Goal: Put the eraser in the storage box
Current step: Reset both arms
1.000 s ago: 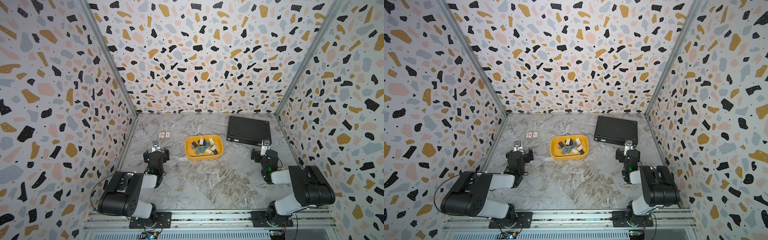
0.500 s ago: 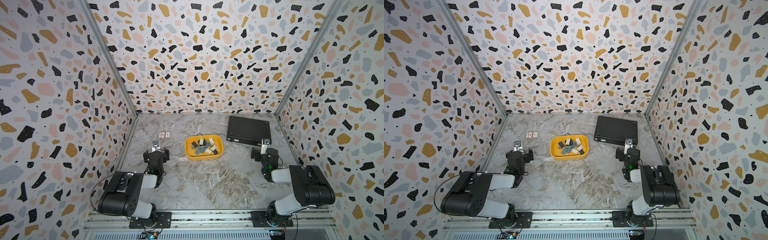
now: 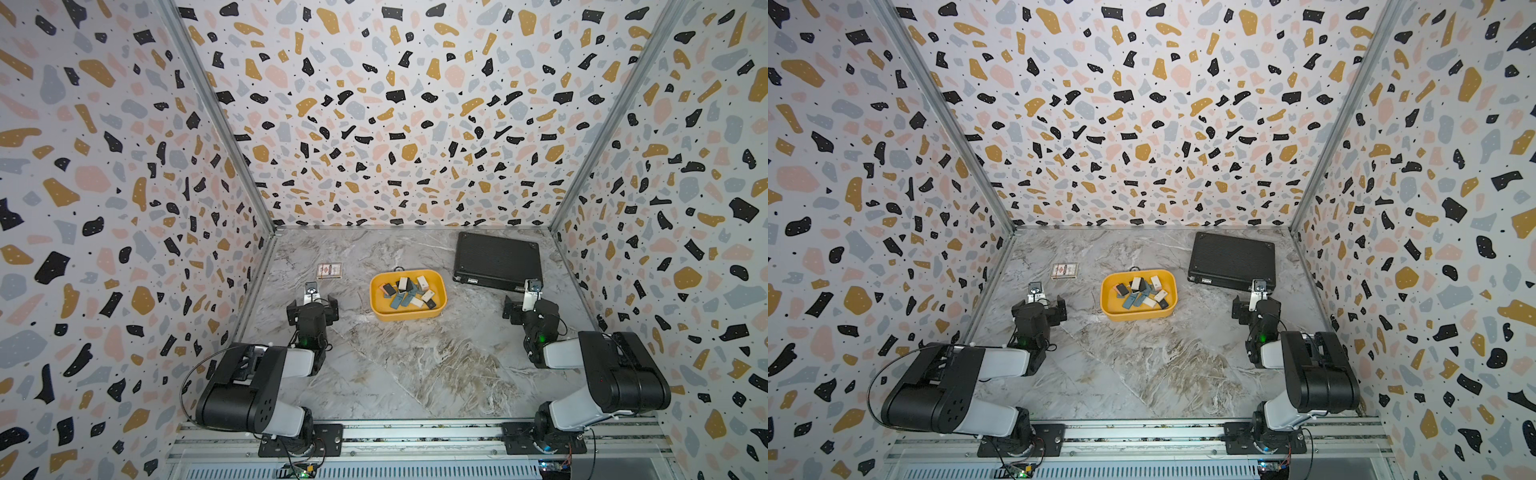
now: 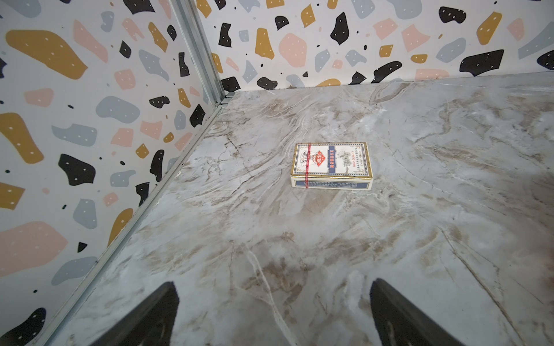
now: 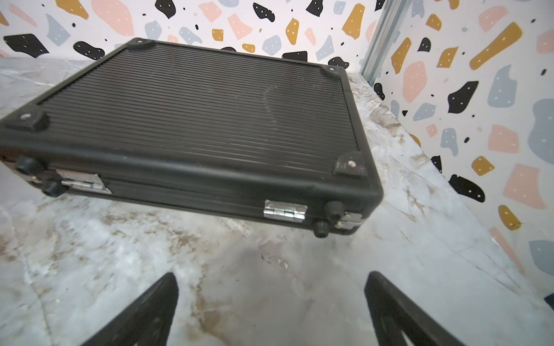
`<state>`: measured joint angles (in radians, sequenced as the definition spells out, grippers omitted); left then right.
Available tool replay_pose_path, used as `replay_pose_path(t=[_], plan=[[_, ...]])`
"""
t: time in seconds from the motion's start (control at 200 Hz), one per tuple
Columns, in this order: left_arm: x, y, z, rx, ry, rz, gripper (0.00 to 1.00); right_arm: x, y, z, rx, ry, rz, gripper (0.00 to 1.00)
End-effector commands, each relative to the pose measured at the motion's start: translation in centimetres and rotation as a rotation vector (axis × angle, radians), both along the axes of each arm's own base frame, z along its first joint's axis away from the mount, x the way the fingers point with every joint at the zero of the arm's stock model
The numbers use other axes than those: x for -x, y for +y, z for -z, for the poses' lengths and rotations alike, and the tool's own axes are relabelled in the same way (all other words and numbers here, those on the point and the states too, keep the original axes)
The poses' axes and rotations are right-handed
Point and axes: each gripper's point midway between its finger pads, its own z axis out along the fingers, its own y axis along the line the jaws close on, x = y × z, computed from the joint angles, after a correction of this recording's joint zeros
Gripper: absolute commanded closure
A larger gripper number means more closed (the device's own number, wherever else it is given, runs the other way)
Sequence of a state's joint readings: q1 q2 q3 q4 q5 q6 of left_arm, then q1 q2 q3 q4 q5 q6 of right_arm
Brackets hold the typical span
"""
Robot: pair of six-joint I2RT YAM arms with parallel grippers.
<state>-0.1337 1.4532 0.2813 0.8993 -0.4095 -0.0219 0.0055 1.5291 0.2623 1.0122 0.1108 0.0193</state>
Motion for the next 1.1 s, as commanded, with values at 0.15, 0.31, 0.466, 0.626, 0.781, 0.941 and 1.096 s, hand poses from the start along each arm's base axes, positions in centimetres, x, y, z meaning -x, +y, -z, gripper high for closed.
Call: replay_pose_path(t=[0.15, 0.31, 0.466, 0.626, 0.781, 0.941, 1.096], plan=[[-0.5, 0.3, -1.5, 0.012, -0.058, -0.017, 0.01, -0.7, -0.6, -1.3, -0.007, -0.031, 0.036, 0.0], [-0.5, 0.3, -1.5, 0.011, -0.058, -0.017, 0.0, -0.4, -1.0, -1.5, -0.008, -0.052, 0.06, 0.0], [-0.5, 0.3, -1.5, 0.011, -0.058, -0.017, 0.01, -1.4, -0.7, -1.0, -0.01, 0.016, 0.046, 0.0], [-0.5, 0.3, -1.5, 0.011, -0.059, -0.017, 0.0, -1.3, -0.3, -1.0, -0.009, 0.011, 0.02, 0.0], [-0.5, 0.2, -1.5, 0.012, -0.058, -0.016, 0.01, 0.5, -1.6, -2.0, -0.008, -0.109, 0.099, 0.0], [-0.5, 0.2, -1.5, 0.012, -0.058, -0.016, 0.0, -1.5, -0.4, -0.9, -0.007, 0.019, 0.028, 0.0], [-0.5, 0.2, -1.5, 0.011, -0.058, -0.016, 0.01, -0.2, -2.6, -1.5, -0.012, -0.048, 0.167, 0.0]])
